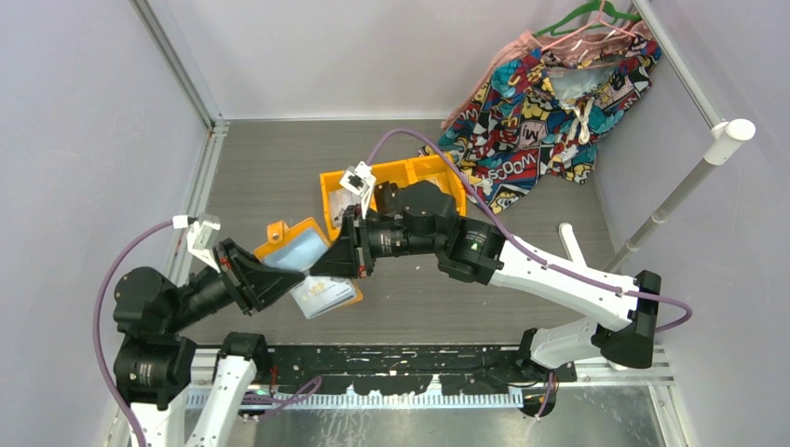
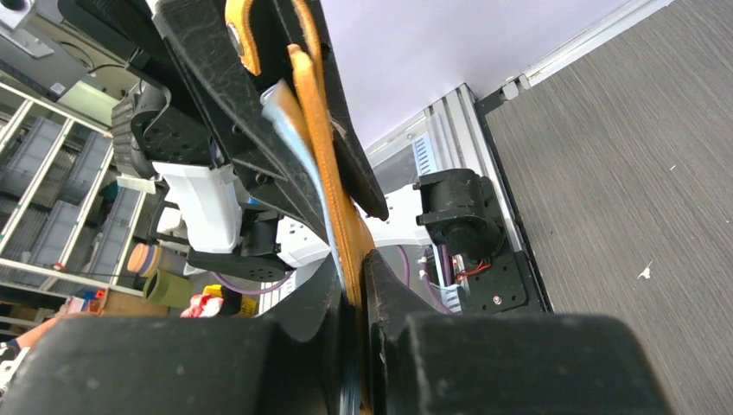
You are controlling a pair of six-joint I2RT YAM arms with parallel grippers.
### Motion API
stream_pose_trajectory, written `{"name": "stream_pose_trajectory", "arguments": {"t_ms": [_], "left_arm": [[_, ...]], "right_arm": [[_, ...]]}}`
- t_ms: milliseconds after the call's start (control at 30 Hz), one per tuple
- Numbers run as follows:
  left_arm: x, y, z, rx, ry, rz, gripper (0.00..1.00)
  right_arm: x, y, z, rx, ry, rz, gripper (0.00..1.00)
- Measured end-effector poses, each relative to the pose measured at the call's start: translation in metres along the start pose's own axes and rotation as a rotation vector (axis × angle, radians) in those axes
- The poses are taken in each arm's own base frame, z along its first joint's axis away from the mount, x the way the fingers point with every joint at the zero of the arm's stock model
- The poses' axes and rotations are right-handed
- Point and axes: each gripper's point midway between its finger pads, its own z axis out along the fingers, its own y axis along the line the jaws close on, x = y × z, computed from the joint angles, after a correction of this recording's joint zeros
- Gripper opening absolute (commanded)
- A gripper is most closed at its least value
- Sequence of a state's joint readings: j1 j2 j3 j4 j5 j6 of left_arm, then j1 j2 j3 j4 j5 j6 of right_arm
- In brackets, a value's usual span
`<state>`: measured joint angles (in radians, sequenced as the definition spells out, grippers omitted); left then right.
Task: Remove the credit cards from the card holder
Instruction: Remove the credit card from the card holder.
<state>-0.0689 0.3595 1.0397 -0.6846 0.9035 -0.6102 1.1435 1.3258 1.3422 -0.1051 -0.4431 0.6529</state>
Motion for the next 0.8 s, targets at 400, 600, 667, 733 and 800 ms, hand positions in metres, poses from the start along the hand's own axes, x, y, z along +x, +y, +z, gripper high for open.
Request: {"name": "stream_pose_trajectory", "arguments": {"t_ms": [400,600,667,733,800], "left_arm": [[-0.004,-0.012,0.008,0.077,0.057,-0.164,0.0],[0.003,-0.023,0.008,0.175,0.137,-0.198,0.0],[0.005,-0.027,0.006,0.204,0.156,-0.193,0.0],[0.006,-0.032,0.004,0.232,0.172,-0.183,0.0],[0.009,-0.036,0.002,0.256,0.187,-0.172,0.0]], "right_arm": [[0.001,0.002,-0.007,0.005,-0.006,-0.001,0.45],[-0.011,0.019,-0.012,-0.026,0.009,-0.029,0.42],[-0.017,0.026,-0.012,-0.048,0.009,-0.041,0.27],[-0.022,0.033,-0.011,-0.074,0.015,-0.056,0.12],[-0.021,0.035,-0.009,-0.084,0.039,-0.06,0.04]]}}
